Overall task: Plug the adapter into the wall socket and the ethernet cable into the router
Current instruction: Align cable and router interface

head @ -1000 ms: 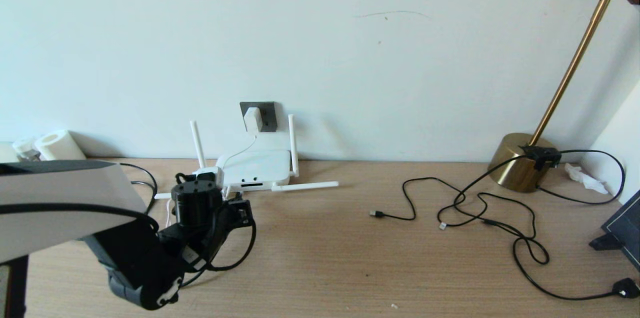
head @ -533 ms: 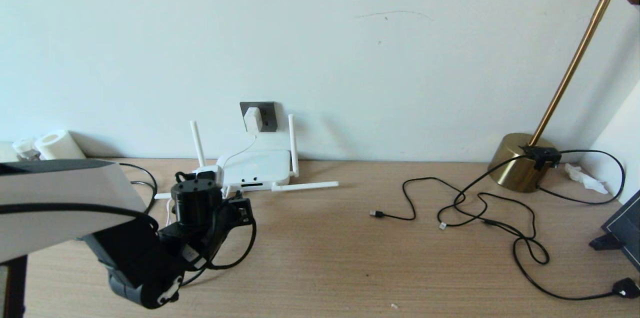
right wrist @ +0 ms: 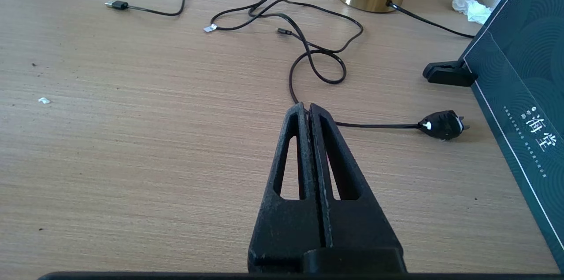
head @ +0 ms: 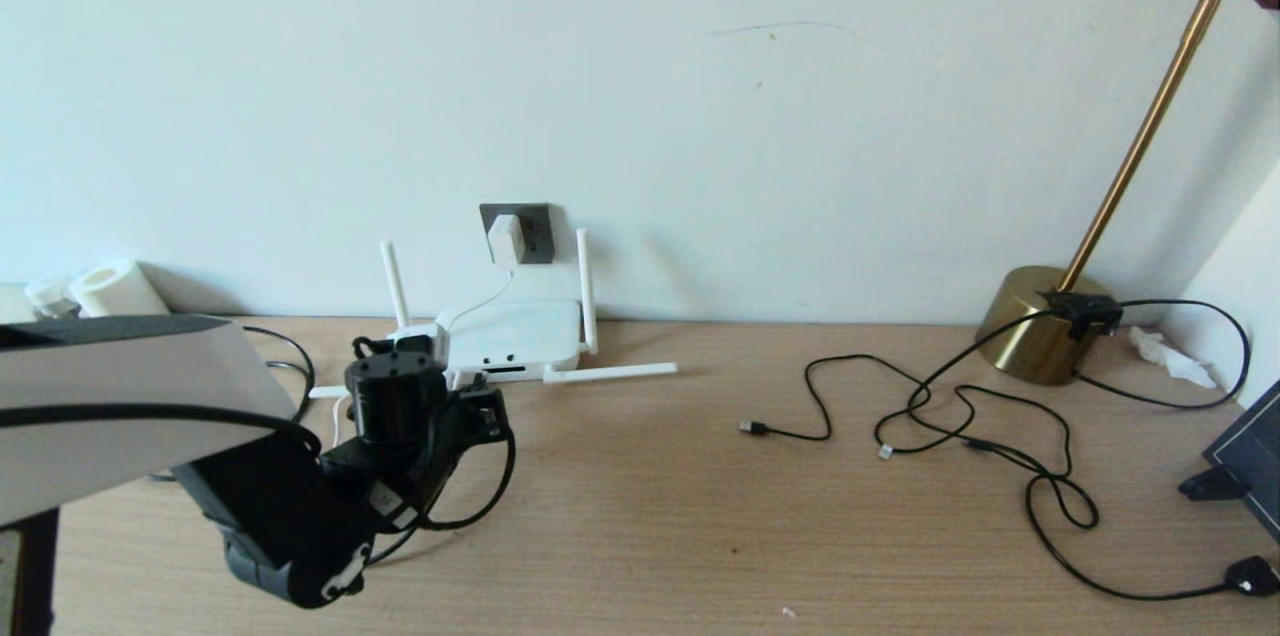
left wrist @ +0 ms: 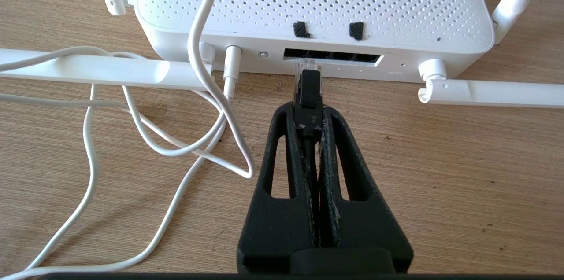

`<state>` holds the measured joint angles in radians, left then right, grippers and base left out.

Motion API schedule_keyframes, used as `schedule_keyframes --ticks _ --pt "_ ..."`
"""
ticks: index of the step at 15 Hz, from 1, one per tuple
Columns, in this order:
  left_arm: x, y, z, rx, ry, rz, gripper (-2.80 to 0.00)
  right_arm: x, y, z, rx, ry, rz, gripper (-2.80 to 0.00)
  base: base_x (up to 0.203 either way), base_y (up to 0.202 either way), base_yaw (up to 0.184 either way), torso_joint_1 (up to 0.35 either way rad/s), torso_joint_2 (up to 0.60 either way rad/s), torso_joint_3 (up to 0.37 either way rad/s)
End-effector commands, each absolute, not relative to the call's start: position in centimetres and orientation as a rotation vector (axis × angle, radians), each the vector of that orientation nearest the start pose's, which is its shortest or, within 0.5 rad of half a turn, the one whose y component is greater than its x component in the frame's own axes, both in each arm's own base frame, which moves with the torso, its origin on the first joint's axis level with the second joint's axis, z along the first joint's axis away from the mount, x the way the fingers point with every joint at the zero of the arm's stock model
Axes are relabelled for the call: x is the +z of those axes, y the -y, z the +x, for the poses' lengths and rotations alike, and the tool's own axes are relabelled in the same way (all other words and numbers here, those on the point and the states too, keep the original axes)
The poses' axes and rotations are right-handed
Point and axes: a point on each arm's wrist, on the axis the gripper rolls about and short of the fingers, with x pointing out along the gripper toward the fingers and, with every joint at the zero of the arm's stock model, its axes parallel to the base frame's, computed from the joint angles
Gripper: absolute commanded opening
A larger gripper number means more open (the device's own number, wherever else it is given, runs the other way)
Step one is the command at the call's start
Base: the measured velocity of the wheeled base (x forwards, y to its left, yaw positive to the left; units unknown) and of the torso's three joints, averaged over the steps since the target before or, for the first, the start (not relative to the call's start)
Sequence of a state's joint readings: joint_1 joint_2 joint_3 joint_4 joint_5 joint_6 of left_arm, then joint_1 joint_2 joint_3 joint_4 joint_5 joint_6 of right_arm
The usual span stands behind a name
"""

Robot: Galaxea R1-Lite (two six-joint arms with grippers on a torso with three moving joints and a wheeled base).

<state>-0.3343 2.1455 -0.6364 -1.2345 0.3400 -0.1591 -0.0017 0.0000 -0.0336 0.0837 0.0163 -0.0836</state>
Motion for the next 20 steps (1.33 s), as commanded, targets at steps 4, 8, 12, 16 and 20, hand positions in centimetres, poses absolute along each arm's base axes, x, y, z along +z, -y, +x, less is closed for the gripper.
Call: schedule_keyframes --ticks 4,8,12,16,20 --pt "5.32 10.51 33.18 0.03 -0.255 -0.073 -2.8 7.62 -0.04 -2.55 0.017 -0.052 -0.084 -2.8 0.0 0.0 0.0 0.0 0.0 0.0" --pt "5.41 10.41 33.38 0.032 -0.249 -0.079 -2.8 7.62 -0.04 -2.55 0.017 -0.051 -0.084 -2.8 0.0 0.0 0.0 0.0 0.0 0.0" --pt "5.4 10.05 33.5 0.028 -0.251 -0.088 -2.8 7.62 -0.04 -2.55 0.018 -0.051 -0.084 -2.8 0.0 0.0 0.0 0.0 0.0 0.0" --pt "5.47 9.76 33.66 0.034 -0.247 -0.092 -2.8 7.62 -0.04 -2.55 0.017 -0.051 -0.084 -2.8 0.0 0.0 0.0 0.0 0.0 0.0" --pt "5.47 9.77 33.85 0.036 -0.243 -0.101 -2.8 7.62 -0.04 -2.55 0.018 -0.051 -0.084 -2.8 0.0 0.0 0.0 0.0 0.0 0.0"
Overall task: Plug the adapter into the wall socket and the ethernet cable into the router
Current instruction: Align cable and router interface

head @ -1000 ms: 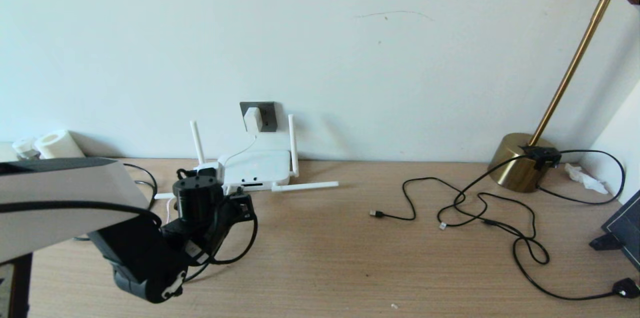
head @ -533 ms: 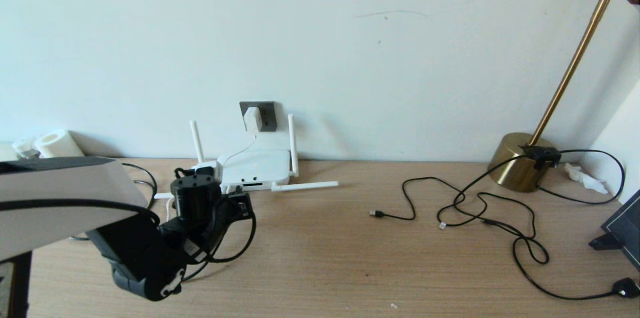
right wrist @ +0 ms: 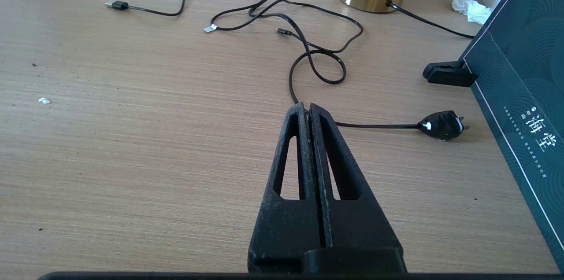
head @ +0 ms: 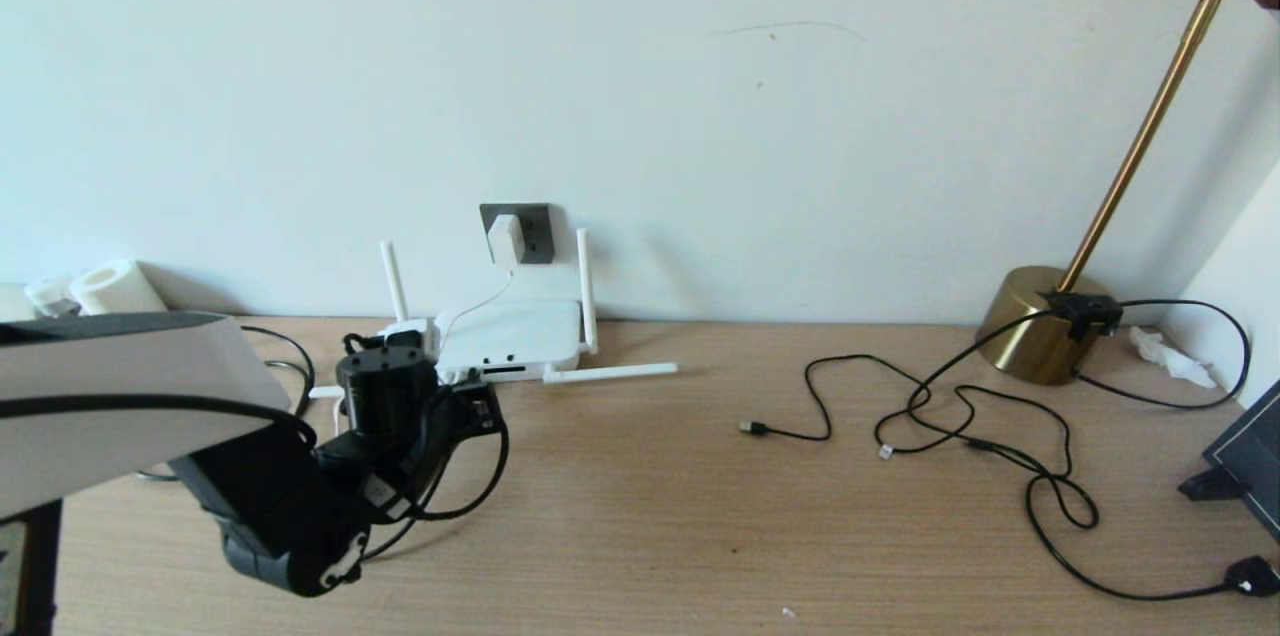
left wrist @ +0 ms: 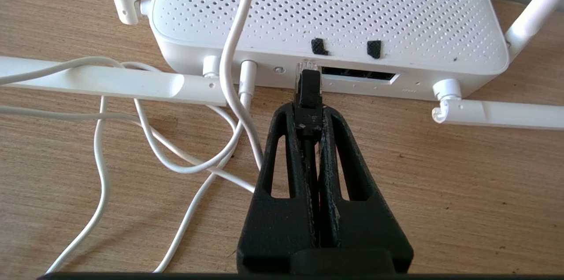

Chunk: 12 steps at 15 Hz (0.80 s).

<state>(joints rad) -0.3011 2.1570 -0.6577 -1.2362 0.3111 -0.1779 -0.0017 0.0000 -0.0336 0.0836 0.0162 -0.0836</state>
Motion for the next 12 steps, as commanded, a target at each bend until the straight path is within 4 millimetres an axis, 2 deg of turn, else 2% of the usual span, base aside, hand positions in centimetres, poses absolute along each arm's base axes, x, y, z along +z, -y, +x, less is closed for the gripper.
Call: schedule_keyframes --ticks 1,12 --pt "5.27 9.81 33.96 0.031 -0.247 -0.099 -2.8 7.62 -0.05 -2.55 0.016 -0.052 -0.084 -2.8 0.0 0.0 0.0 0.0 0.0 0.0" --pt "4.71 9.87 34.7 0.033 -0.249 -0.101 -2.8 7.61 -0.04 -2.56 0.017 -0.05 -0.084 -2.8 0.0 0.0 0.0 0.0 0.0 0.0"
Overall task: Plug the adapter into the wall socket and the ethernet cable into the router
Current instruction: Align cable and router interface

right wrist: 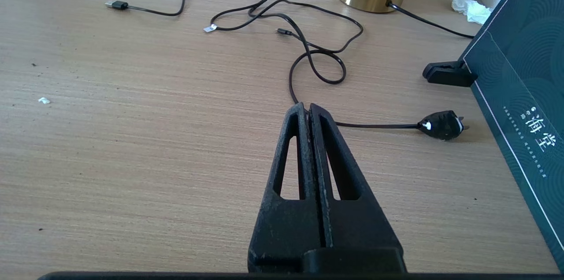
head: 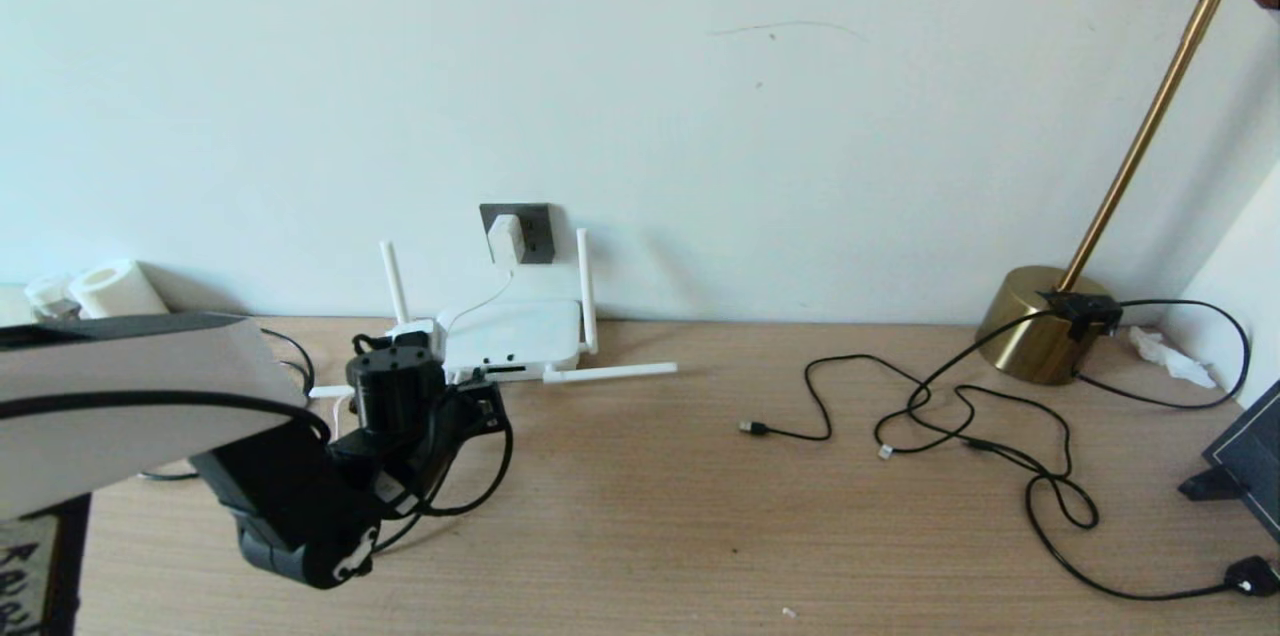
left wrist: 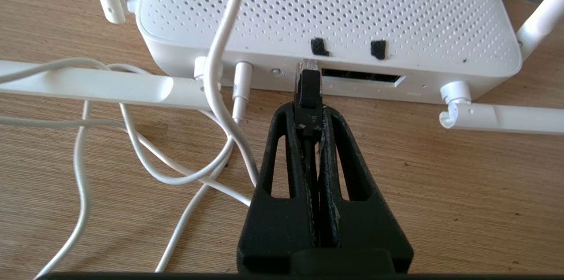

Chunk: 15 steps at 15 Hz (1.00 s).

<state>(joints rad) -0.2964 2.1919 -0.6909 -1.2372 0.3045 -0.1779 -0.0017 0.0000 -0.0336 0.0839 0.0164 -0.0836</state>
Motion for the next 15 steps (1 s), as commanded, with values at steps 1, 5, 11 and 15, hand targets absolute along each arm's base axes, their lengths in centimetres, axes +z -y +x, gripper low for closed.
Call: schedule_keyframes --ticks 1,5,11,15 --pt "4.6 9.88 34.71 0.033 -0.252 -0.1 -2.8 7.61 -0.04 -2.56 0.017 -0.05 -0.084 -2.8 0.0 0.0 0.0 0.0 0.0 0.0" --pt "4.49 9.88 34.72 0.034 -0.254 -0.099 -2.8 7.62 -0.04 -2.55 0.017 -0.051 -0.084 -2.8 0.0 0.0 0.0 0.0 0.0 0.0" --pt "4.54 9.89 34.57 0.032 -0.256 -0.098 -2.8 7.61 -0.04 -2.56 0.017 -0.05 -0.084 -2.8 0.0 0.0 0.0 0.0 0.0 0.0" --pt "4.71 9.94 34.54 0.03 -0.252 -0.099 -2.8 7.62 -0.04 -2.55 0.018 -0.051 -0.084 -2.8 0.0 0.0 0.0 0.0 0.0 0.0"
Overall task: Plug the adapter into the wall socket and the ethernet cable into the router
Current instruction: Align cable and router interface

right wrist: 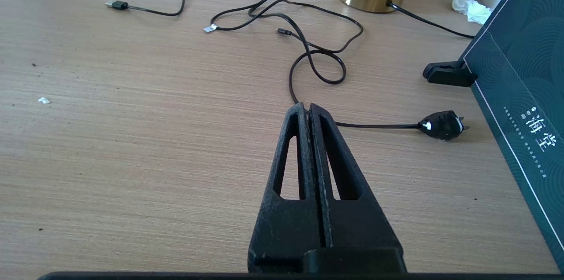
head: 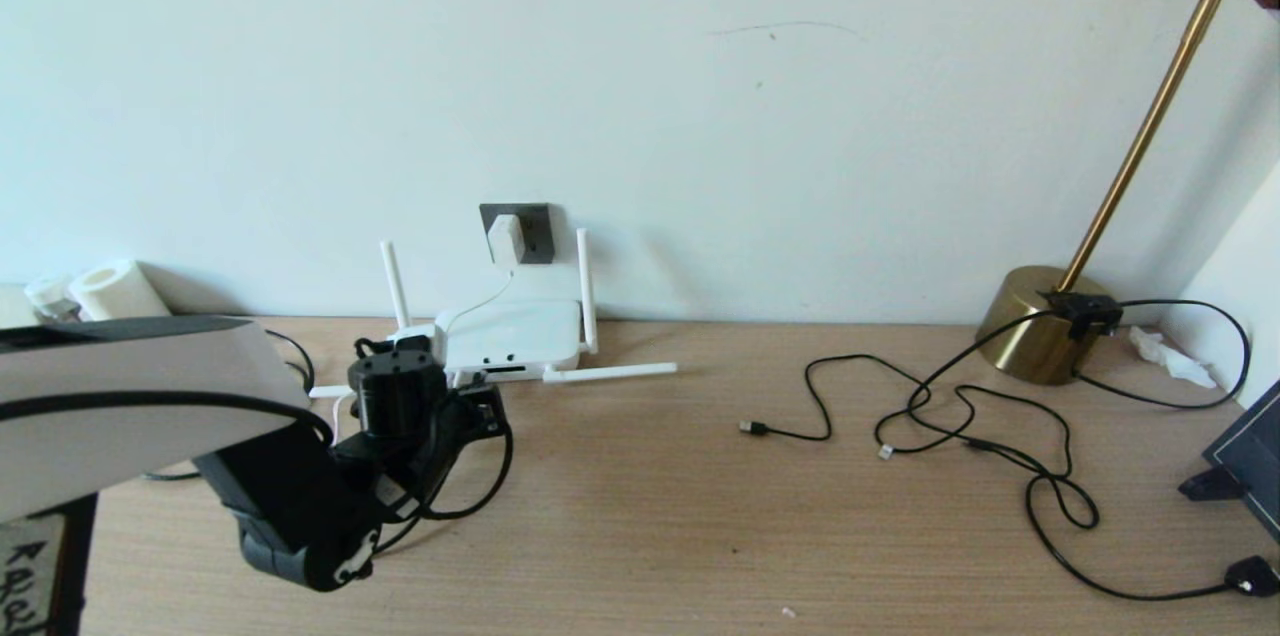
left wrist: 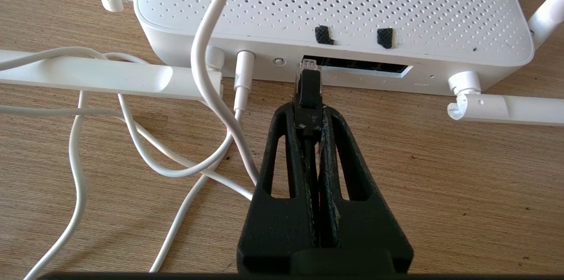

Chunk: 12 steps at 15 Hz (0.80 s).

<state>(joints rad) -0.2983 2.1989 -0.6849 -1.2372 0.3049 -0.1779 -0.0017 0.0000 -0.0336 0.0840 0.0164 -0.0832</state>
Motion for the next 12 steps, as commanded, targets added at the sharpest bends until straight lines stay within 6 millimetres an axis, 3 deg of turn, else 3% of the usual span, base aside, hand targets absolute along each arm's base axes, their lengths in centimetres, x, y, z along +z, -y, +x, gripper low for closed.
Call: schedule_keyframes --ticks 1,12 --pt "4.76 9.94 34.53 0.03 -0.25 -0.098 -2.8 7.62 -0.04 -2.55 0.018 -0.051 -0.084 -2.8 0.0 0.0 0.0 0.0 0.0 0.0" --pt "5.07 10.19 34.8 0.025 -0.234 -0.101 -2.8 7.62 -0.04 -2.55 0.018 -0.051 -0.084 -2.8 0.0 0.0 0.0 0.0 0.0 0.0"
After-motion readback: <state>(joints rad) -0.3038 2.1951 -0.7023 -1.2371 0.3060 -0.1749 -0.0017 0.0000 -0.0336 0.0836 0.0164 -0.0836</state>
